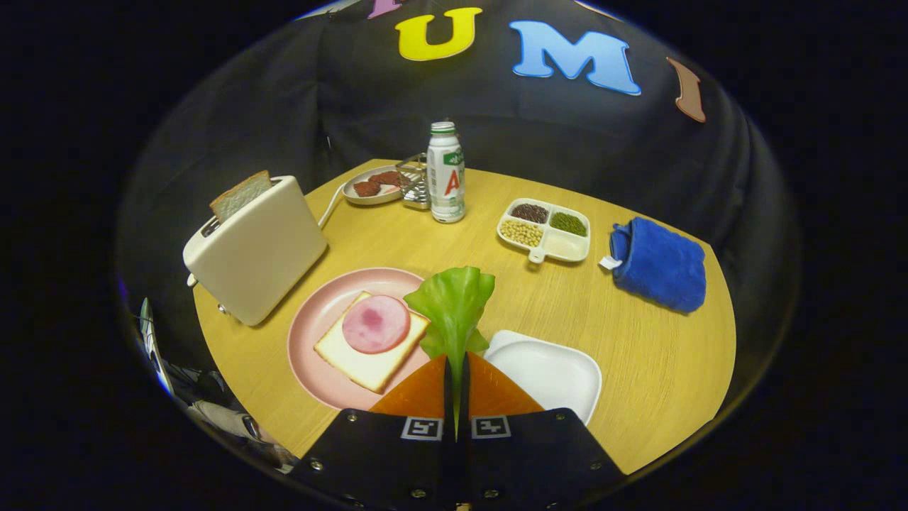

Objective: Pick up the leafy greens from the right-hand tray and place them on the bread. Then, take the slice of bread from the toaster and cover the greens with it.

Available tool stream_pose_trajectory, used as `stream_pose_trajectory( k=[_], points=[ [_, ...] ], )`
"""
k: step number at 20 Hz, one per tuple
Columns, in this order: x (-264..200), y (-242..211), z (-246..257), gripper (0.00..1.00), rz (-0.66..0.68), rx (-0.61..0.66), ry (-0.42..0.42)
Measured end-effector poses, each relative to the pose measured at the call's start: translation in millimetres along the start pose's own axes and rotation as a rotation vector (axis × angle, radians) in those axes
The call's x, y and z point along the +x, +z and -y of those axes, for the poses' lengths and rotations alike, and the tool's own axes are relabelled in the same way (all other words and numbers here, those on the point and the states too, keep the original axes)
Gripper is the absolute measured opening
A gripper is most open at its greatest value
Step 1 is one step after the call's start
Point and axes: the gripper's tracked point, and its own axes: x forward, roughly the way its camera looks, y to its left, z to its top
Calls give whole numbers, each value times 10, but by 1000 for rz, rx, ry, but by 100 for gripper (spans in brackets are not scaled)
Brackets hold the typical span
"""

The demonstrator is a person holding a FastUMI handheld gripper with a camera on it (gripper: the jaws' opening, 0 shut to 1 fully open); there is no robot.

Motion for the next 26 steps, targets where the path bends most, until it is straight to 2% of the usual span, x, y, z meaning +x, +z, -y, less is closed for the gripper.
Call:
stream_pose_trajectory(
  k=[3,7,10,13,16,17,18,19,21,22,24,26],
  points=[
    [37,93,-354,0,15,-35,56],
    [297,12,-723,1,-41,-121,85],
    [514,-44,-844,1,-78,-177,78],
    [613,57,-861,1,-61,-200,53],
    [629,73,-881,9,-69,-167,60],
    [630,73,-852,14,-78,-157,51],
    [642,82,-834,14,-76,-155,48],
    [659,96,-815,21,-74,-153,38],
    [646,109,-798,24,-67,-148,31],
    [643,119,-775,31,-62,-146,26],
    [624,165,-808,35,-42,-146,32],
    [579,216,-824,47,-17,-161,27]
  ],
)
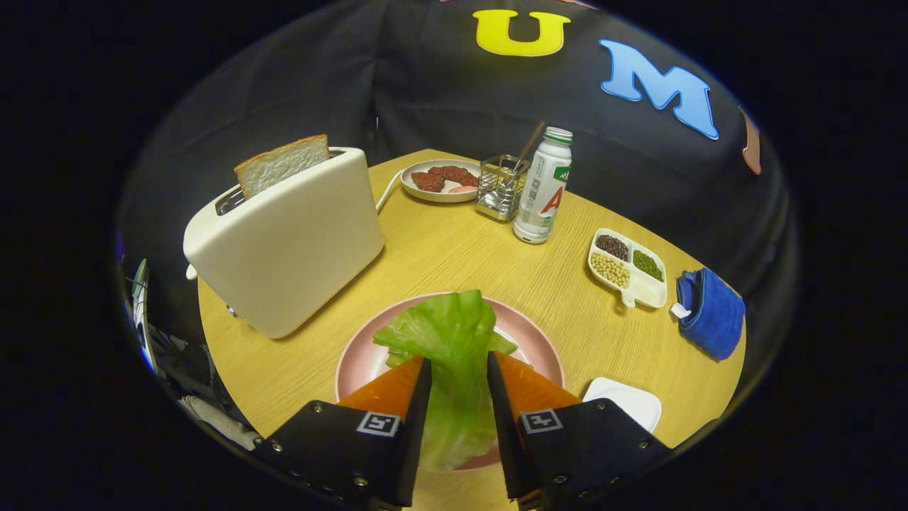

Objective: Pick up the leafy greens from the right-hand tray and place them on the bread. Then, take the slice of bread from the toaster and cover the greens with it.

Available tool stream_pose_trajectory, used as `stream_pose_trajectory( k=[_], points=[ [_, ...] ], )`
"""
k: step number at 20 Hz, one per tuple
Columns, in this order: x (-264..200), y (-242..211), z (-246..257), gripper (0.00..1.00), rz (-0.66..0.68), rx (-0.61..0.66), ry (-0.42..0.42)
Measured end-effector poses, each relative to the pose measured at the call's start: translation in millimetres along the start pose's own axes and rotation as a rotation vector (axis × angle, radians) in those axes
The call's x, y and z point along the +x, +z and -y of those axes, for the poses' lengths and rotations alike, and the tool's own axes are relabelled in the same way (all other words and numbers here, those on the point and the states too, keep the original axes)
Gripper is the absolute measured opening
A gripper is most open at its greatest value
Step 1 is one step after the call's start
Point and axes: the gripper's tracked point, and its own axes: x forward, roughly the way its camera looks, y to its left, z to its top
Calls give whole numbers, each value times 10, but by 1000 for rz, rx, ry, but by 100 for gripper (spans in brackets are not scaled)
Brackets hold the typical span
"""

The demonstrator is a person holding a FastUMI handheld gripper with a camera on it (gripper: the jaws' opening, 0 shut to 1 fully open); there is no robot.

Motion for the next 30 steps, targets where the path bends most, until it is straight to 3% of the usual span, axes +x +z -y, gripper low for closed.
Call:
stream_pose_trajectory(
  k=[3,7,12,20,23,26,30],
  points=[
    [-57,67,-2,93,31,-34,-19],
    [-127,161,-93,93,69,-70,-27],
    [-278,378,-489,93,92,-48,46],
    [-538,834,-1355,93,204,97,255],
    [-632,1197,-1409,92,340,158,278],
    [-585,1338,-1547,92,371,232,329],
    [-406,1529,-1708,90,424,275,332]
  ],
)
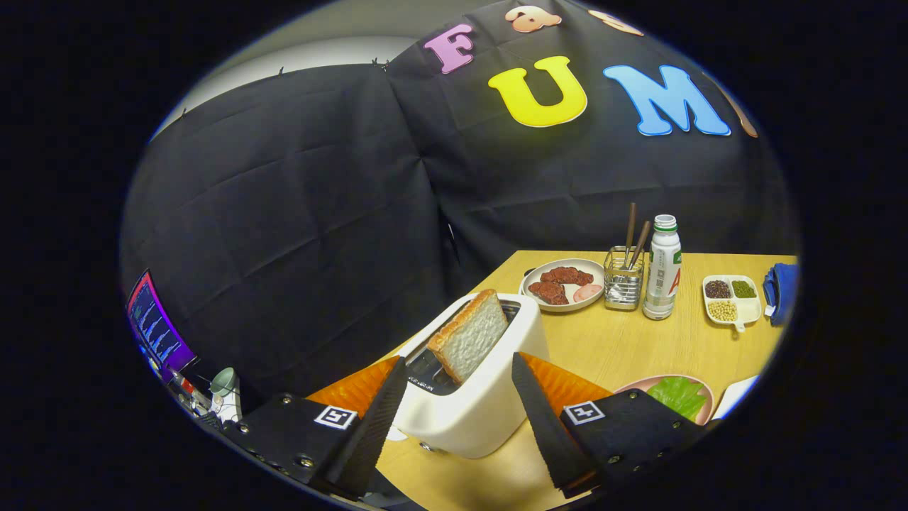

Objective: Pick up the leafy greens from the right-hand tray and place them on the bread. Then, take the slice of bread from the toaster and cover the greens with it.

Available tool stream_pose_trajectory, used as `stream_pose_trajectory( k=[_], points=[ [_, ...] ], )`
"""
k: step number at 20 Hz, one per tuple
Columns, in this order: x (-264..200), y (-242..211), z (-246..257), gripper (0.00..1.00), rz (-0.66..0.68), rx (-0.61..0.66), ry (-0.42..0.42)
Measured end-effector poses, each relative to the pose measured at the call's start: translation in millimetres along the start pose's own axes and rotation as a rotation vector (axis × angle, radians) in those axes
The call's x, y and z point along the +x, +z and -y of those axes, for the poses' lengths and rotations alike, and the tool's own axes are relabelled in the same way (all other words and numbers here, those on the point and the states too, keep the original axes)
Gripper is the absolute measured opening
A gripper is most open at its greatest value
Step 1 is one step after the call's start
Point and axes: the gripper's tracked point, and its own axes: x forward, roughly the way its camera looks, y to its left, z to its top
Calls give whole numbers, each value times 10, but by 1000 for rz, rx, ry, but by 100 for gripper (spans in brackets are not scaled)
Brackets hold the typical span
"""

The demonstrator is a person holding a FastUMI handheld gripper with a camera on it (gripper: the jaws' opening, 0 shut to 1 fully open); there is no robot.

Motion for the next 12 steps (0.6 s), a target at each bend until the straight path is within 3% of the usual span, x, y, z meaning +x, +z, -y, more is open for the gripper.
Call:
stream_pose_trajectory(
  k=[4,8,9,12],
  points=[
    [267,-43,-113,91,57,-31,-34],
    [503,-46,-25,86,123,-115,-126],
    [557,-45,-3,79,146,-148,-141],
    [617,-42,98,32,175,-230,-217]
  ],
)
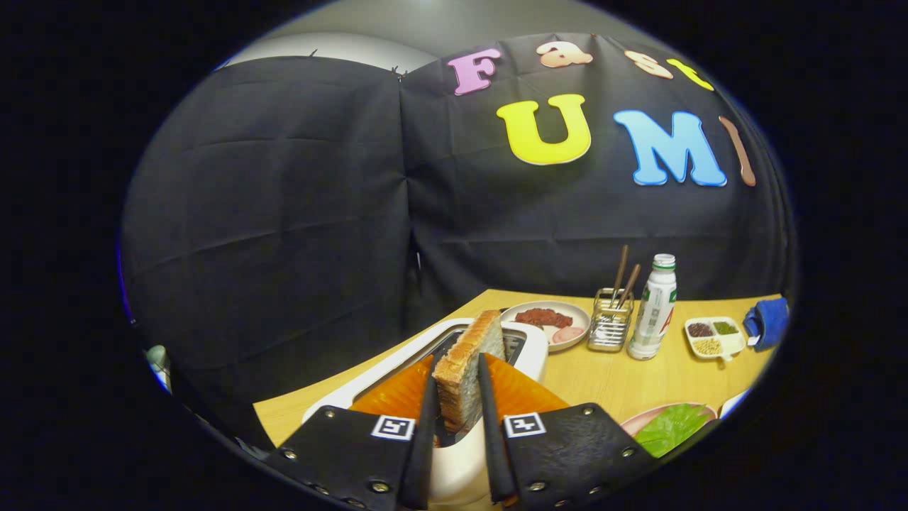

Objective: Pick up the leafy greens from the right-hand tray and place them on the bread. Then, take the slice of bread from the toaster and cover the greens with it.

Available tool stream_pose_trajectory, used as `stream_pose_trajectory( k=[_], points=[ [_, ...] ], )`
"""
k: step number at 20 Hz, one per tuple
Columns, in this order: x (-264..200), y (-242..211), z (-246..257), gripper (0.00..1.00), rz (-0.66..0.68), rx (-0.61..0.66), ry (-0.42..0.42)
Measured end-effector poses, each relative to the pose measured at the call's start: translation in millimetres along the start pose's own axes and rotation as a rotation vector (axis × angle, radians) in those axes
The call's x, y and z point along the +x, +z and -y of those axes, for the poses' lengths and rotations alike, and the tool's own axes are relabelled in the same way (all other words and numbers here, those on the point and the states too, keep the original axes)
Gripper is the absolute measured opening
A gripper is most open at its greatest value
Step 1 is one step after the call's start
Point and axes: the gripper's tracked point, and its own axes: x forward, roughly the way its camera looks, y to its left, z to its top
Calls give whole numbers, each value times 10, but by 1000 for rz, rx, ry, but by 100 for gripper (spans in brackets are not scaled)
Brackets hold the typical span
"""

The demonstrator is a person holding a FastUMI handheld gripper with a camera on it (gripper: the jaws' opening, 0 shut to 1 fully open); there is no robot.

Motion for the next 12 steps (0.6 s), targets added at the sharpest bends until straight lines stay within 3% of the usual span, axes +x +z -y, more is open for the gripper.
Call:
stream_pose_trajectory(
  k=[1,3,12],
  points=[
    [-5,-9,17,28,7,-16,-20],
    [-13,19,-11,8,16,-4,-10],
    [-615,1008,192,8,223,126,59]
  ],
)
